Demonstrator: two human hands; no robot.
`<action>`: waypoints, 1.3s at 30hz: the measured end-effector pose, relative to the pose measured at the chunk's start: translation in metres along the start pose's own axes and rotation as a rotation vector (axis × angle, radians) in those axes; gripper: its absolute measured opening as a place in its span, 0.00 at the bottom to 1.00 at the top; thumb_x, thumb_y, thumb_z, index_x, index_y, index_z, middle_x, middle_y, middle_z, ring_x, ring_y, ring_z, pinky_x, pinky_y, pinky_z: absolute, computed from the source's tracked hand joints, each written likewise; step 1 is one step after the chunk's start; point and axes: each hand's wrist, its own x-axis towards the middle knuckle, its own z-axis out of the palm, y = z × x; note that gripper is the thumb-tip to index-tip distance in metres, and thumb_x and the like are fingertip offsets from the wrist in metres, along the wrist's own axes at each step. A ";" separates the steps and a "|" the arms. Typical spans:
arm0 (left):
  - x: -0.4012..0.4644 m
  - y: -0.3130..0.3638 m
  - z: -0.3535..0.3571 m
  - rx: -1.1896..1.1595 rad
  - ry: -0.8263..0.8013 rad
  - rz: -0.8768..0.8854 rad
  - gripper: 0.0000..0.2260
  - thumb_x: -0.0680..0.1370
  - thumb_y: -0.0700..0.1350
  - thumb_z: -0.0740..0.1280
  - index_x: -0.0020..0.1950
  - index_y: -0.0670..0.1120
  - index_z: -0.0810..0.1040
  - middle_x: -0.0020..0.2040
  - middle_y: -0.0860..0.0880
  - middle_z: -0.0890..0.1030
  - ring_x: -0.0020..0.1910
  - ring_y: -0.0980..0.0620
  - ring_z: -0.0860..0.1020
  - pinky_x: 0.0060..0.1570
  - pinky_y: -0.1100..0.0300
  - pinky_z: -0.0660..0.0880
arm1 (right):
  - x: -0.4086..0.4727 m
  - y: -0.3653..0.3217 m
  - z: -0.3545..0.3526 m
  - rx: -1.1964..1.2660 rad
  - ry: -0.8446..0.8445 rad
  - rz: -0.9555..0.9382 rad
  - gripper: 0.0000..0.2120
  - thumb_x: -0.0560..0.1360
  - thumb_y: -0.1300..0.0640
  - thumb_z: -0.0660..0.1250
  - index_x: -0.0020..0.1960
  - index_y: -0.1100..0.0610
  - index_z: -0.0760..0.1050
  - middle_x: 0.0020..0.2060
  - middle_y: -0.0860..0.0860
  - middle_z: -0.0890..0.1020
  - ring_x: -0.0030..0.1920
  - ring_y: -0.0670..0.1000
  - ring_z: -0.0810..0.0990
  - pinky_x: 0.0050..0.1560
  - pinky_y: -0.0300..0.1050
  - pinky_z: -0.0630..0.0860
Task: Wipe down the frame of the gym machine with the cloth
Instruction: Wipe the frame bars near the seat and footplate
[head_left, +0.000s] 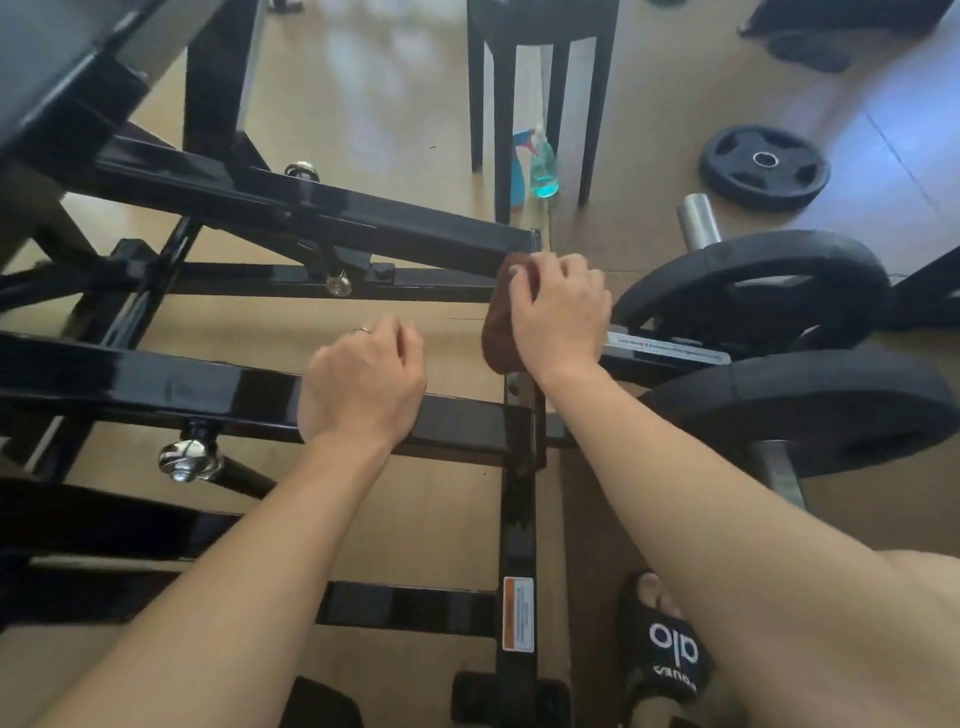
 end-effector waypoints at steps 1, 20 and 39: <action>0.000 0.000 0.001 0.005 -0.001 -0.008 0.18 0.86 0.54 0.51 0.44 0.50 0.74 0.36 0.52 0.75 0.30 0.57 0.66 0.28 0.65 0.55 | 0.000 -0.001 0.006 -0.067 -0.047 -0.046 0.19 0.83 0.41 0.57 0.65 0.50 0.77 0.63 0.51 0.78 0.60 0.53 0.74 0.63 0.50 0.73; 0.002 0.000 0.001 0.037 -0.018 -0.027 0.16 0.85 0.56 0.51 0.42 0.54 0.71 0.34 0.55 0.74 0.26 0.58 0.64 0.27 0.67 0.54 | 0.051 -0.005 0.037 -0.003 0.057 -0.183 0.14 0.84 0.49 0.61 0.63 0.55 0.78 0.62 0.54 0.78 0.59 0.55 0.74 0.61 0.50 0.75; 0.002 0.000 0.003 0.036 -0.030 -0.049 0.18 0.85 0.56 0.52 0.41 0.53 0.74 0.33 0.55 0.74 0.26 0.58 0.67 0.26 0.67 0.58 | 0.003 -0.011 -0.016 -0.326 -0.438 -0.564 0.14 0.77 0.51 0.68 0.62 0.52 0.79 0.61 0.51 0.75 0.61 0.57 0.69 0.59 0.54 0.73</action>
